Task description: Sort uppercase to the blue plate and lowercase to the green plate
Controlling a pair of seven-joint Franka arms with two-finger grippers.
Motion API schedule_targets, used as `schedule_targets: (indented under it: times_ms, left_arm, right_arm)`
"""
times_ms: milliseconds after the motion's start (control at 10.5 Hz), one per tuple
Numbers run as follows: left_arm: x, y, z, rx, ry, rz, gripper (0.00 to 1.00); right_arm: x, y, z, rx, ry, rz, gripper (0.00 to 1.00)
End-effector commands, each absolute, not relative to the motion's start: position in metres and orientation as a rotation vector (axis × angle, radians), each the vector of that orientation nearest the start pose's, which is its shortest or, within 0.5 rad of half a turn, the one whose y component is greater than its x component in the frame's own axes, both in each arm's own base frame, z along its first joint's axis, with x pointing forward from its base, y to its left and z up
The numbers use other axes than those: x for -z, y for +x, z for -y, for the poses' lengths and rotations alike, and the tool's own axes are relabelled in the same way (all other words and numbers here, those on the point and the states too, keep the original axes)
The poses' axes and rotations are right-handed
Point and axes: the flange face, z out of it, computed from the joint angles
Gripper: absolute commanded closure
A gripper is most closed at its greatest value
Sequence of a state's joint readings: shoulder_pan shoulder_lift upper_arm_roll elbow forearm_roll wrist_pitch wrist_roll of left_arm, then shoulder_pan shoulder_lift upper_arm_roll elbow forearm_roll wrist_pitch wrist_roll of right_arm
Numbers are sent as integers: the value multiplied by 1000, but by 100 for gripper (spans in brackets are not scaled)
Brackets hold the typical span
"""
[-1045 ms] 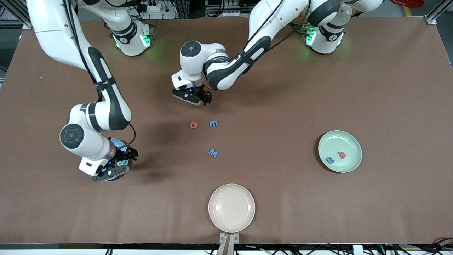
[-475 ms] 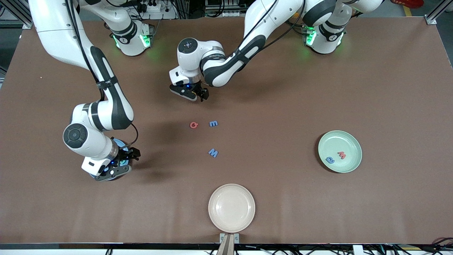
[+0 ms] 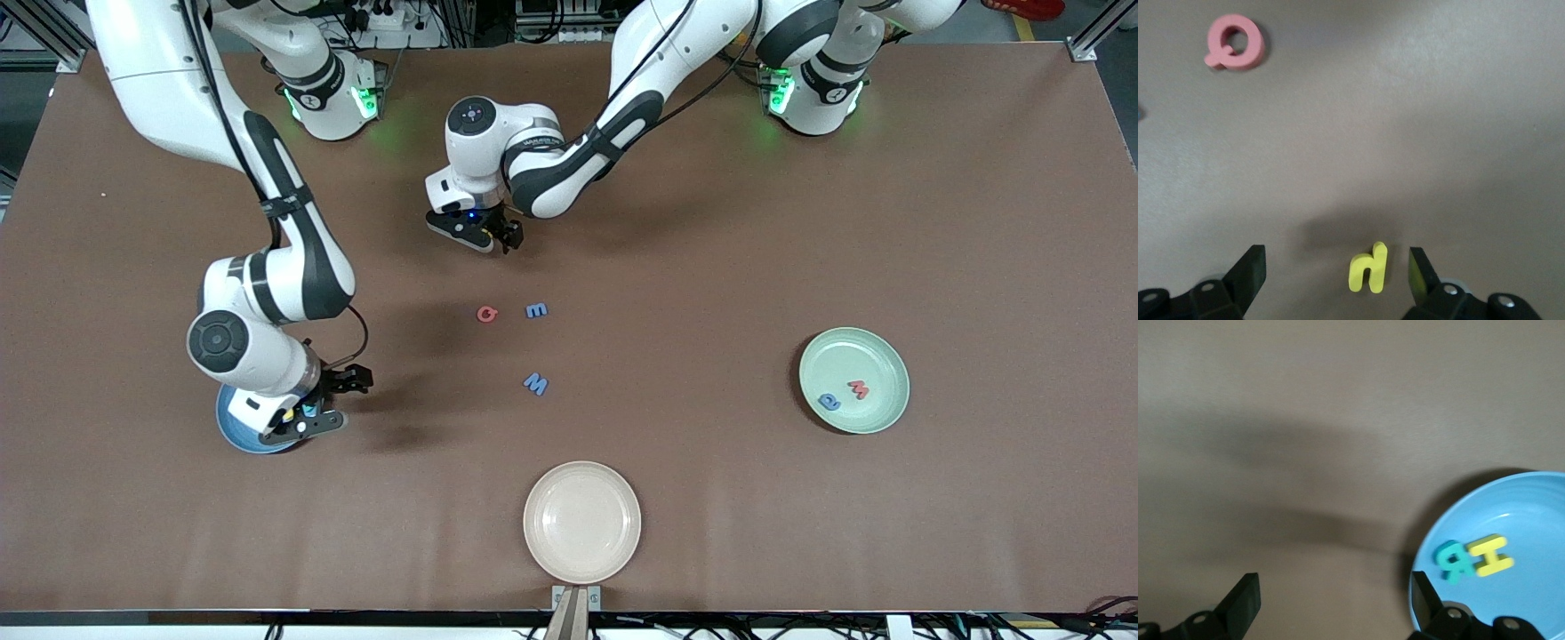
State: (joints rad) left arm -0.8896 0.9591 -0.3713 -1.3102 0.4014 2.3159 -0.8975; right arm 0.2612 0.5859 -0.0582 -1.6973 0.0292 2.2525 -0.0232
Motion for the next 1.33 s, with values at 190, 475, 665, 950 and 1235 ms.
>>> schedule_targets:
  times_ms: [190,475,665,950,1235]
  left_arm:
    - [-181,291,702,191,-3155,-756,10]
    - [-174,288,702,203,-3136,-768,13]
    - [-173,288,702,201,-3138,-767,15]
    - [-172,288,701,199,-3138,-756,22]
    - [-171,287,702,195,-3139,-750,27]
  right_arm:
    - [-252,661,-133,-40,-3141,262,0]
    - [-250,689,-70,52,-3155,139,0]
    - [-260,704,-69,105,-3156,142,0]
    - [-263,722,-49,127,-3156,91,0]
    - [-277,747,-71,26,-3145,126,0]
